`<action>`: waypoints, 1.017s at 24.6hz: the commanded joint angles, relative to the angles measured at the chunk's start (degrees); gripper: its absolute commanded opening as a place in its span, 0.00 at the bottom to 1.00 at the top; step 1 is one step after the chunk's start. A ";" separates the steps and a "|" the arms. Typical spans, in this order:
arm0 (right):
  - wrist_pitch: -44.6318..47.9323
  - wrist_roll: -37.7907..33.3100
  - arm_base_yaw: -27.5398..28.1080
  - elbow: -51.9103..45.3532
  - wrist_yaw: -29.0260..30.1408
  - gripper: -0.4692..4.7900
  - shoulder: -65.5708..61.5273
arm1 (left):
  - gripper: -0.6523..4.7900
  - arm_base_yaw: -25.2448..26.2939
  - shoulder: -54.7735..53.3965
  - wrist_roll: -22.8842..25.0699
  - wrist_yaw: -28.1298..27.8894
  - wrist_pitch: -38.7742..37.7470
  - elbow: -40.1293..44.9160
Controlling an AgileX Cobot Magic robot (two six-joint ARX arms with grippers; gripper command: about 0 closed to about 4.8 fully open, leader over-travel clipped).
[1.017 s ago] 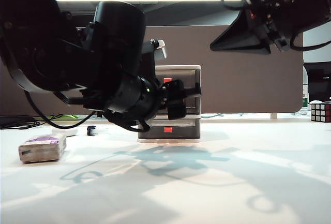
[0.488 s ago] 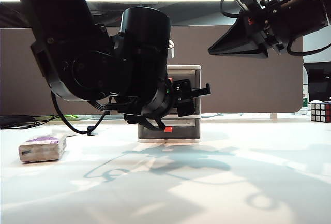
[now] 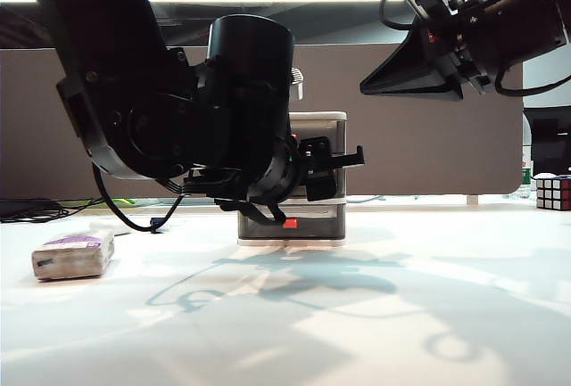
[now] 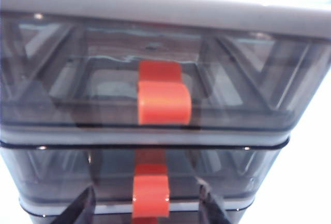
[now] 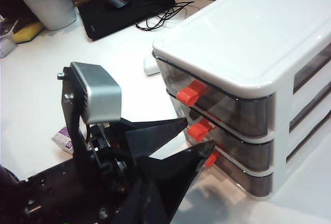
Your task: Open the second layer of the drawer on the table, pick up a pack of napkins on the table and put it in, and finally close the drawer.
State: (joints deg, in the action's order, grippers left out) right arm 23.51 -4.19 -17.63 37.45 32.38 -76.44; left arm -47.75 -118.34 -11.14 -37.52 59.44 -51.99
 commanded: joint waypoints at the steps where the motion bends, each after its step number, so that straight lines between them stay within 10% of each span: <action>1: 0.81 0.22 -0.02 0.31 0.15 0.08 0.20 | 0.56 0.42 -0.26 0.44 0.02 1.09 -0.15; 25: 0.74 0.22 -0.02 0.31 0.15 0.08 0.17 | 0.44 2.10 -0.28 0.44 4.33 1.14 -0.81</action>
State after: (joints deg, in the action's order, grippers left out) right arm 23.49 -4.19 -17.63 37.45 32.38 -76.44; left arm -45.71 -118.74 -11.07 -34.20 59.81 -52.62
